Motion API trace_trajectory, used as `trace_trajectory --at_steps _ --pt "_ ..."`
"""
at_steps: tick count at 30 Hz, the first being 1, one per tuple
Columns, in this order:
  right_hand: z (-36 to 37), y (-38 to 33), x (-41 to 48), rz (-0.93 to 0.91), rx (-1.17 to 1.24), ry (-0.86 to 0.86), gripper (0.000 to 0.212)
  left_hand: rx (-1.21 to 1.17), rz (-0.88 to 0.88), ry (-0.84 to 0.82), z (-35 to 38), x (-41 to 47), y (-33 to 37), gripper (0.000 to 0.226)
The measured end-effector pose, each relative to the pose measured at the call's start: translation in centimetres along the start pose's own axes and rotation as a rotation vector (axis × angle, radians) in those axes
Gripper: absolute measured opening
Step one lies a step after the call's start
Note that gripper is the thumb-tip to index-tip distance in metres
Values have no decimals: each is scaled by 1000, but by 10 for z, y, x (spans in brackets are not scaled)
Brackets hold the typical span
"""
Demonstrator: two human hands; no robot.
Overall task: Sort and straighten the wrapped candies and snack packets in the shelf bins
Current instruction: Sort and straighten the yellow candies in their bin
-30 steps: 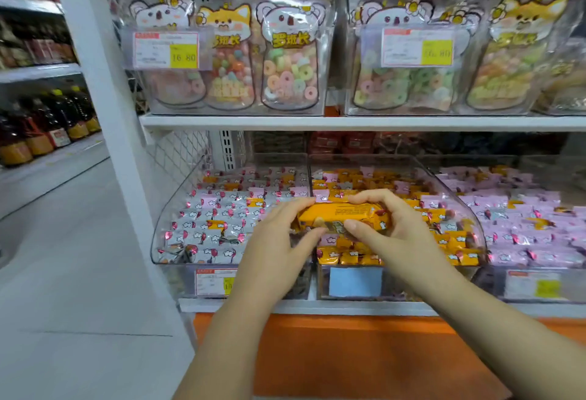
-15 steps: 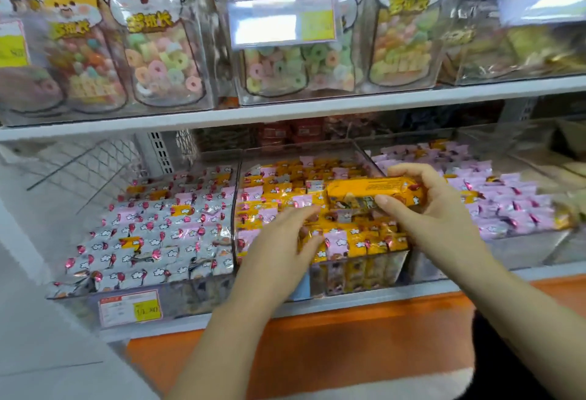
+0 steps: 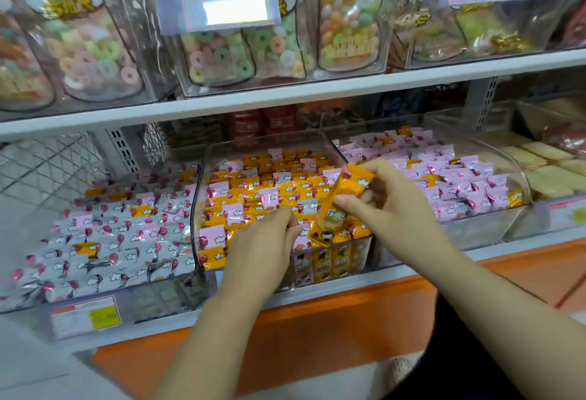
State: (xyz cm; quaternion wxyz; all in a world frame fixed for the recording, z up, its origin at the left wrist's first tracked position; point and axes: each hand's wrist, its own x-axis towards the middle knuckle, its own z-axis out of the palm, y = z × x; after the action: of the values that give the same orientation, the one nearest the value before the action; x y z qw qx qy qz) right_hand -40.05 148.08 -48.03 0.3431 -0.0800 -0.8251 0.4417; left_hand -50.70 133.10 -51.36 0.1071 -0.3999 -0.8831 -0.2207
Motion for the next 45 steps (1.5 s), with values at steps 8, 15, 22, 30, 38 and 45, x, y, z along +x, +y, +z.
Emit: trace_trajectory --at_steps 8,15,22,30,38,45 --pt "0 -1 1 -29 -140 -46 19 -148 1 101 -4 -13 1 14" --pt "3 0 0 0 -114 -30 24 -523 -102 545 -38 -17 4 14" --pt "10 -5 6 113 177 62 17 -1024 -578 756 -54 -14 -34 17" --pt "23 -10 2 -40 -241 -60 22 -753 -333 377 -58 -16 -18 12" --pt "23 -25 16 -152 -477 -237 19 -325 -155 -72 -29 -18 -9 21" --pt "22 -43 30 -170 -520 -399 23 -370 -184 -131 -27 -19 -9 14"
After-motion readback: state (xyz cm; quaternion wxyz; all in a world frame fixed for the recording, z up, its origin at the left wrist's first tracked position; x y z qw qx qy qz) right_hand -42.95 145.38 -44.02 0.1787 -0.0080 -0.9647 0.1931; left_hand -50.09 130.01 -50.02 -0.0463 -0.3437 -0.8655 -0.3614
